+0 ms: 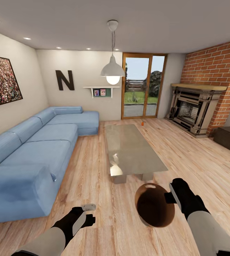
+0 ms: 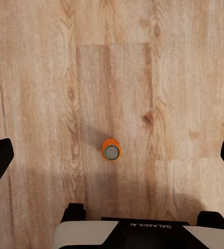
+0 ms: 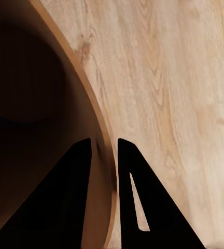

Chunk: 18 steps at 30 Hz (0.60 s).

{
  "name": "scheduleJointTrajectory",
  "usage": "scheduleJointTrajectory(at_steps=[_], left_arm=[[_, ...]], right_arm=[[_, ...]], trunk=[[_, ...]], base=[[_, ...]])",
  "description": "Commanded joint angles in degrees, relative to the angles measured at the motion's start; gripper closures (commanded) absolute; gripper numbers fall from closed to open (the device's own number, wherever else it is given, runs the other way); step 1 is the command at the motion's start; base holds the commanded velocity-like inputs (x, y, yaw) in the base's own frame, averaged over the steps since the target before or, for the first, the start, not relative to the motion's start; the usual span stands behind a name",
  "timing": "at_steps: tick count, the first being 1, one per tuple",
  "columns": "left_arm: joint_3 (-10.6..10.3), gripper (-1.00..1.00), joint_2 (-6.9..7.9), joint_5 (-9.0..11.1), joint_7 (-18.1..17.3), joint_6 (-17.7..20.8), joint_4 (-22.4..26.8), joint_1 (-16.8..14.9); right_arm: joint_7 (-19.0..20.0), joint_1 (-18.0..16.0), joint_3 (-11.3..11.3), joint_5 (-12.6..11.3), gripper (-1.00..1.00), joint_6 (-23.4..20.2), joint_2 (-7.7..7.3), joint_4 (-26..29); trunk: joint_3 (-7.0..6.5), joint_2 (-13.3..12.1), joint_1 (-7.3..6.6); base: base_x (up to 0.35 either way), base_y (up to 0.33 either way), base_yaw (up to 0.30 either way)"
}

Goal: Put the three can of soda from the living room inside the tash can in the kitchen.

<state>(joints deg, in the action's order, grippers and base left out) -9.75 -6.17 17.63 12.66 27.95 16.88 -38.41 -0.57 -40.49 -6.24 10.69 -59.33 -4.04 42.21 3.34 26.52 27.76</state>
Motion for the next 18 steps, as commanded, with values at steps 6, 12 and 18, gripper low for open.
scheduleJointTrajectory(at_steps=[6,12,18], left_arm=[[-0.03,-1.0,-0.05,-0.05,0.03,0.09,0.04,0.0],[-0.08,-1.0,-0.34,-0.08,0.31,0.47,0.1,0.0],[-0.03,-1.0,-0.41,-0.08,0.36,1.56,0.09,-0.06]], right_arm=[[0.16,-0.51,-2.51,-0.5,1.0,-0.67,0.35,8.66],[0.13,-0.8,-3.76,-0.46,1.0,-0.67,2.53,12.49],[0.13,-0.82,-5.27,-0.42,1.0,-0.67,3.77,12.97]], trunk=[[-0.01,0.01,0.0],[-0.01,0.01,0.0],[-0.01,0.01,0.0]], base=[[0.0,0.0,0.0],[0.0,0.0,0.0],[0.0,0.0,0.0]])
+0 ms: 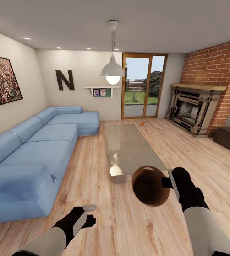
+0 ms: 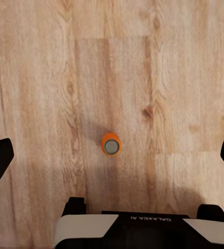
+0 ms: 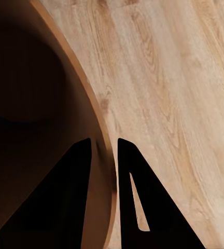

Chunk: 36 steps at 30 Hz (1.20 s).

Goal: Put the three can of soda from the living room inside the tash can in the kitchen.

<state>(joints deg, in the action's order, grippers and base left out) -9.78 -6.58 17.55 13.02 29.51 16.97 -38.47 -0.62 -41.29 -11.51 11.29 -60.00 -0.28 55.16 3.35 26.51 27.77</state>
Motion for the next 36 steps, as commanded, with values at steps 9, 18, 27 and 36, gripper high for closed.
scheduleJointTrajectory(at_steps=[9,18,27,36], left_arm=[[0.07,-1.0,-0.96,0.07,1.35,2.22,-0.11,0.04],[0.1,-1.0,-1.11,0.28,1.57,1.96,-0.18,0.37],[0.09,-1.0,-1.0,0.39,1.46,1.07,0.08,0.42],[0.11,-1.0,-0.76,0.46,1.19,-0.42,0.08,0.41]], right_arm=[[0.18,0.06,-0.51,-1.01,1.0,0.0,0.03,0.11],[0.18,0.06,-0.43,-1.01,1.0,0.0,-0.26,0.12],[0.18,0.07,-0.37,-1.01,1.0,0.0,-0.44,0.12],[0.18,0.07,-0.34,-1.01,1.0,0.0,-0.33,0.12]], trunk=[[-0.01,0.02,-0.01],[-0.01,0.02,-0.01],[-0.01,0.02,-0.01],[1.25,2.82,1.53]], base=[[0.0,0.0,0.0],[0.0,0.0,0.0],[0.0,0.0,0.0],[0.0,0.0,0.0]])
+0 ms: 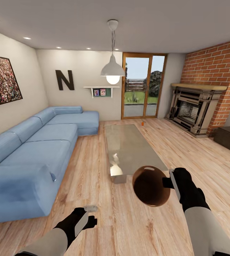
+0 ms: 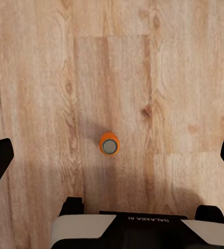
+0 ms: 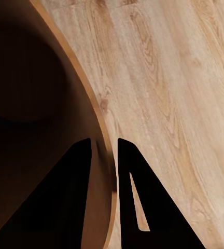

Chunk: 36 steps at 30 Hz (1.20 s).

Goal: Put the three can of soda from the living room inside the tash can in the kitchen.

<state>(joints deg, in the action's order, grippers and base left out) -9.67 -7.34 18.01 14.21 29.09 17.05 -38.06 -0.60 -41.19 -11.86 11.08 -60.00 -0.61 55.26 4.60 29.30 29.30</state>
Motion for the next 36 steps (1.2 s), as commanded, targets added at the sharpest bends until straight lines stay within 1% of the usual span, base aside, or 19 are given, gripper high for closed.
scheduleJointTrajectory(at_steps=[1,36], left_arm=[[0.0,-1.0,0.02,0.0,-0.04,-0.1,-0.02,0.0],[-0.03,-1.0,-0.25,-0.48,-0.81,0.05,-0.71,0.01]], right_arm=[[0.16,-0.03,0.01,-0.8,1.0,0.0,0.0,0.02],[0.16,-0.03,-0.01,-0.8,1.0,0.0,-0.18,0.02]], trunk=[[0.17,0.44,0.22],[6.46,14.47,7.91]], base=[[0.0,0.0,0.0],[0.0,0.0,0.0]])
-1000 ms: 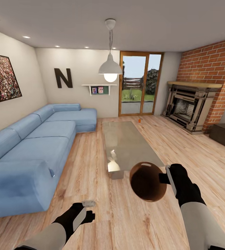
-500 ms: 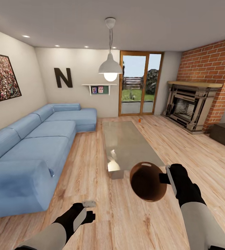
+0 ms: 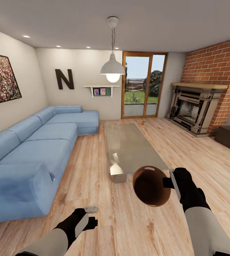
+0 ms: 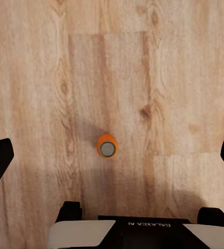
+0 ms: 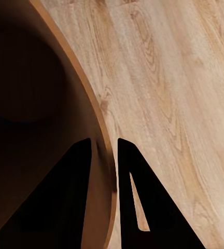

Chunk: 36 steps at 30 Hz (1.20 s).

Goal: Put the three can of soda from the living room inside the tash can in the kitchen.

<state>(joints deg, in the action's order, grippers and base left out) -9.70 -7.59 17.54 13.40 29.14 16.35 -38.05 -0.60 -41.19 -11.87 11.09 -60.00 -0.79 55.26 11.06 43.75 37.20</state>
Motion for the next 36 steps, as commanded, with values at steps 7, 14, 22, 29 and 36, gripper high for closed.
scheduleJointTrajectory(at_steps=[7,14,22,29,36], left_arm=[[0.01,-1.0,-0.05,-0.02,-0.16,0.04,-1.03,0.0],[0.01,-1.0,0.0,-0.04,-2.44,-0.03,-1.36,0.0],[-0.05,-1.0,-0.06,-0.05,-2.91,-0.19,-2.29,0.0],[-0.05,-1.0,-0.01,0.01,-2.94,-0.22,-2.36,0.0],[-0.05,-1.0,-0.06,0.04,-2.94,-0.23,-2.37,0.0]], right_arm=[[0.16,-0.03,0.0,-0.8,1.0,0.0,0.0,0.02],[0.16,-0.03,0.0,-0.8,1.0,0.0,0.03,0.02],[0.16,-0.03,0.0,-0.8,1.0,0.0,0.0,0.02],[0.16,-0.03,0.0,-0.8,1.0,0.0,-0.02,0.02],[0.16,-0.03,0.04,-0.8,1.0,0.0,0.0,0.02]], trunk=[[1.25,2.84,1.54],[2.51,5.64,3.08],[3.94,8.85,4.83],[4.3,9.65,5.27],[5.56,12.46,6.81]], base=[[0.0,0.0,0.0],[0.0,0.0,0.0],[0.0,0.0,0.0],[0.0,0.0,0.0],[0.0,0.0,0.0]])
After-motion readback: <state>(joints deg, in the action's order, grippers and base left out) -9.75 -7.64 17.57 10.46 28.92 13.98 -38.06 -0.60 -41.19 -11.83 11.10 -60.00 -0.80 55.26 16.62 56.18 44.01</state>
